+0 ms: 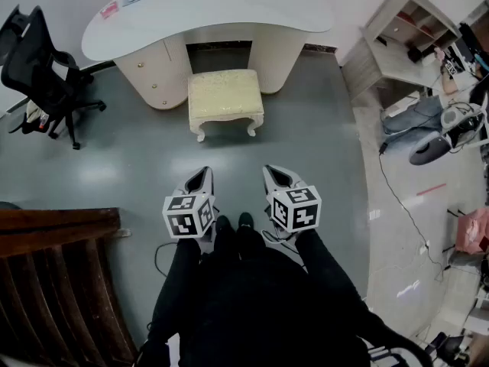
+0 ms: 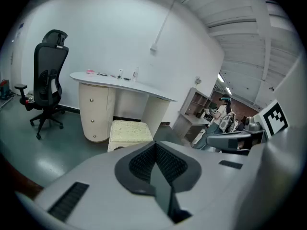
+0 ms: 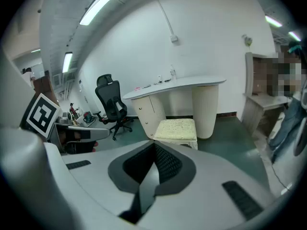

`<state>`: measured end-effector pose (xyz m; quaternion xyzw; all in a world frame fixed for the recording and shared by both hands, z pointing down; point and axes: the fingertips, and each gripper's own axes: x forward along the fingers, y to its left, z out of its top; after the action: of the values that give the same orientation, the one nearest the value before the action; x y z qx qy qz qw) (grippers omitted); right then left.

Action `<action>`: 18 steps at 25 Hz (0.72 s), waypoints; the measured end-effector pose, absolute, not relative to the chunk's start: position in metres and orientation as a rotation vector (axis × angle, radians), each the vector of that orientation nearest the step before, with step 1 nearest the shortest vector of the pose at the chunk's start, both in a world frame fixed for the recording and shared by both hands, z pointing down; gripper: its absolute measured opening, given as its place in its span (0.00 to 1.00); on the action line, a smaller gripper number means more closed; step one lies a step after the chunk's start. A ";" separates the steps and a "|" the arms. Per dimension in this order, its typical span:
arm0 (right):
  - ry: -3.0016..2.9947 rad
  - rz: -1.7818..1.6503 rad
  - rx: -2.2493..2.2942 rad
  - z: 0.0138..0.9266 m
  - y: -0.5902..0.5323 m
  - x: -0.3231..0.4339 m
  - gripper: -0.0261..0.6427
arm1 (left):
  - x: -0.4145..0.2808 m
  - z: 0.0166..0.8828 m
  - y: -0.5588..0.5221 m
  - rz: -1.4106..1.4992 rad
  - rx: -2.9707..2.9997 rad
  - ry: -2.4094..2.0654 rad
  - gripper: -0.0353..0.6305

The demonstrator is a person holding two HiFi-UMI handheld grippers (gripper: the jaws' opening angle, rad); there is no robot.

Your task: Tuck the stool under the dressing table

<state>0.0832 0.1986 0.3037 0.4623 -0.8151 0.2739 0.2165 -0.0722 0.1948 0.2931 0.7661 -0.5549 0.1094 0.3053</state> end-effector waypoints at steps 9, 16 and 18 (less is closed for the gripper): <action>-2.235 0.781 1.265 0.312 0.197 0.092 0.05 | -0.071 0.298 0.194 0.301 2.000 -1.471 0.06; -2.214 0.804 1.284 0.322 0.194 0.104 0.05 | -0.073 0.307 0.193 0.309 1.963 -1.498 0.06; -2.202 0.834 1.303 0.326 0.195 0.112 0.05 | -0.076 0.310 0.192 0.331 1.947 -1.523 0.06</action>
<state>0.1115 0.1946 0.3264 0.4719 -0.7975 0.3022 0.2235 -0.0764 0.1920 0.3102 0.7400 -0.5791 0.1257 0.3183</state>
